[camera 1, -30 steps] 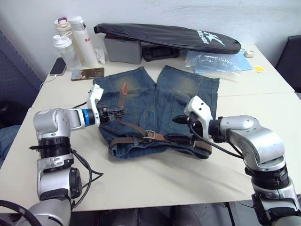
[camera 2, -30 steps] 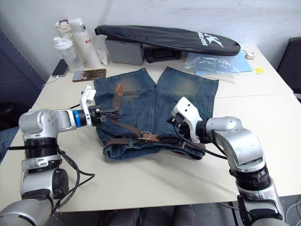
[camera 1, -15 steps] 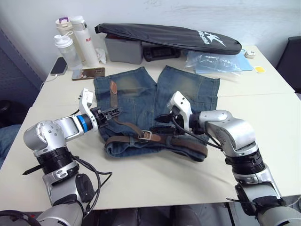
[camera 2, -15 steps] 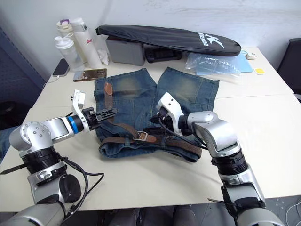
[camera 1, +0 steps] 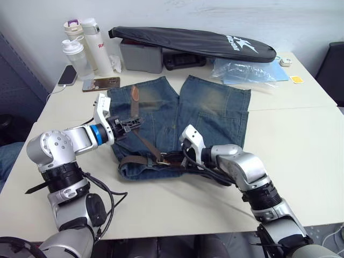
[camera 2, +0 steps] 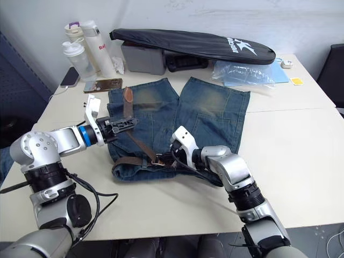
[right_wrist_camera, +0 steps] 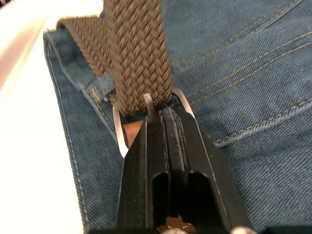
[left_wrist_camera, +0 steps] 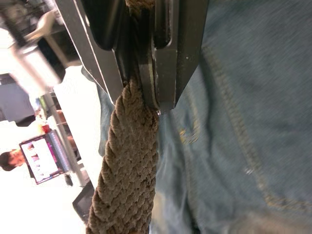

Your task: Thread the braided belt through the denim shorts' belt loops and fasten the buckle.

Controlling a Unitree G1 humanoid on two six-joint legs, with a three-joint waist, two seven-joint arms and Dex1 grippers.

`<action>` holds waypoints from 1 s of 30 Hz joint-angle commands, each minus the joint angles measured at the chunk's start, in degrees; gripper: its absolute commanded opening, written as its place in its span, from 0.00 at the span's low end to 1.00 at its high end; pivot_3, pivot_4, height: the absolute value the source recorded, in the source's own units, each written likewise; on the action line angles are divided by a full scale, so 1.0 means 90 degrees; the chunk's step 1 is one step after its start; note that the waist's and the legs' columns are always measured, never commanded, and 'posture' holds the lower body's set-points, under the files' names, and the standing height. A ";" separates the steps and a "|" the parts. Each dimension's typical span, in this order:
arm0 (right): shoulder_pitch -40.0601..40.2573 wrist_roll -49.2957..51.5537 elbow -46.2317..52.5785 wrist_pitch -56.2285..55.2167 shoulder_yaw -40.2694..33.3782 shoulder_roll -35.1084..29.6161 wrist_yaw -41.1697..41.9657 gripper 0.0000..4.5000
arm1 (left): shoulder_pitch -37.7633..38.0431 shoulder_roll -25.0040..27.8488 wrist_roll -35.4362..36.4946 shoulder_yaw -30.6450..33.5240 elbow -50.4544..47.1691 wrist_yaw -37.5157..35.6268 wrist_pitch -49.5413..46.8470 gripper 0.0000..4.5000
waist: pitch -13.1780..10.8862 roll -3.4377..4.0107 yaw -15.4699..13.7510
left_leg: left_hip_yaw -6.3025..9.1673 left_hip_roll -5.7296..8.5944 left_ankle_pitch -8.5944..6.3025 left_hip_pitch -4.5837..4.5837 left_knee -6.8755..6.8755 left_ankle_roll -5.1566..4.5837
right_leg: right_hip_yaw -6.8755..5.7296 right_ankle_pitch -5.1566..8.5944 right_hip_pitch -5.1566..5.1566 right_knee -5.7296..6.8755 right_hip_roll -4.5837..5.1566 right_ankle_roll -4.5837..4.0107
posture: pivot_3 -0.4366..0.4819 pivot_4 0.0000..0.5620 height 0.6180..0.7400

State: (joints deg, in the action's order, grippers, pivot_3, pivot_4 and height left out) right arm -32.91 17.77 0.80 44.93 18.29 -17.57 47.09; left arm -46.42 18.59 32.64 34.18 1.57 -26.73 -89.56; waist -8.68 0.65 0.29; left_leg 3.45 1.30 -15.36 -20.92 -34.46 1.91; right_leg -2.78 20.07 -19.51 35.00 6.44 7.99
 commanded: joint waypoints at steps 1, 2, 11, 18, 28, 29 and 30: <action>0.0159 -0.0348 -0.0233 -0.0137 0.0510 -0.0193 0.0157 0.01 | -0.0793 -0.0126 0.0310 0.1163 0.0201 0.0299 -0.0156 0.00 | 0.0002 -0.0003 0.0000 | -0.0002 0.0000 0.0000 0.0003 0.0002 0.0000 | 0.0000 0.0000 0.0001 0.0000 0.0000 0.0000 | 0.48 0.27 1.00; 0.0157 -0.0409 -0.0247 -0.0144 0.0606 -0.0237 0.0189 0.01 | -0.1104 -0.0269 0.0354 0.1677 0.0366 0.0460 -0.0241 0.00 | 0.0005 -0.0009 -0.0001 | -0.0003 -0.0001 0.0000 0.0006 0.0003 0.0000 | -0.0001 0.0000 0.0001 0.0000 0.0000 0.0000 | 0.48 0.27 1.00; 0.0180 -0.0769 -0.0284 -0.0227 0.0980 -0.0457 0.0241 0.01 | -0.1044 -0.0497 0.0752 0.2237 0.0319 0.1041 -0.0327 0.00 | 0.0021 -0.0038 0.0012 | -0.0067 -0.0020 -0.0013 0.0083 0.0038 0.0023 | -0.0006 0.0000 0.0025 0.0001 0.0007 0.0001 | 0.48 0.27 1.00; 0.0192 -0.0218 0.0119 -0.0252 0.0220 -0.0252 0.0269 0.01 | -0.0448 -0.0393 0.0843 0.2286 0.0296 0.1142 -0.0327 0.00 | 0.0027 -0.0059 -0.0036 | -0.0070 -0.0019 -0.0017 0.0078 0.0034 0.0026 | -0.0004 0.0000 0.0024 -0.0004 0.0010 0.0000 | 0.48 0.27 1.00; 0.0091 -0.0222 -0.0251 -0.0390 0.0282 -0.0110 0.0328 0.01 | -0.0076 -0.0013 0.0792 0.2360 0.0524 0.1083 -0.0160 0.00 | 0.0026 -0.0060 0.0000 | -0.0080 -0.0027 -0.0018 0.0079 0.0045 0.0026 | -0.0001 0.0000 0.0011 -0.0007 0.0004 -0.0001 | 0.48 0.27 1.00; 0.0054 -0.0221 -0.0313 -0.0426 0.0278 -0.0054 0.0318 0.01 | -0.0039 0.0066 0.0805 0.2407 0.0526 0.1072 -0.0182 0.00 | 0.0026 -0.0060 0.0000 | -0.0080 -0.0027 -0.0018 0.0079 0.0045 0.0026 | -0.0001 0.0000 0.0012 -0.0006 0.0004 -0.0001 | 0.48 0.27 1.00; 0.0021 -0.0239 -0.0379 -0.0488 0.0294 -0.0014 0.0325 0.01 | 0.0014 0.0145 0.0809 0.2453 0.0518 0.1061 -0.0196 0.00 | 0.0026 -0.0060 -0.0001 | -0.0080 -0.0027 -0.0018 0.0079 0.0045 0.0026 | -0.0001 0.0000 0.0011 -0.0006 0.0004 -0.0001 | 0.48 0.27 1.00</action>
State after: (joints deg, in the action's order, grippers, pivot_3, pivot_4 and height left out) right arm -32.57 16.44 -0.37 40.85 19.76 -18.72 50.19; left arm -46.74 17.32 38.25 55.19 7.42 -16.40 -91.63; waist -8.45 0.11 0.28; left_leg 2.73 1.04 -15.52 -20.21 -34.05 2.14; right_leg -2.79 20.07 -19.41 34.94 6.47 7.98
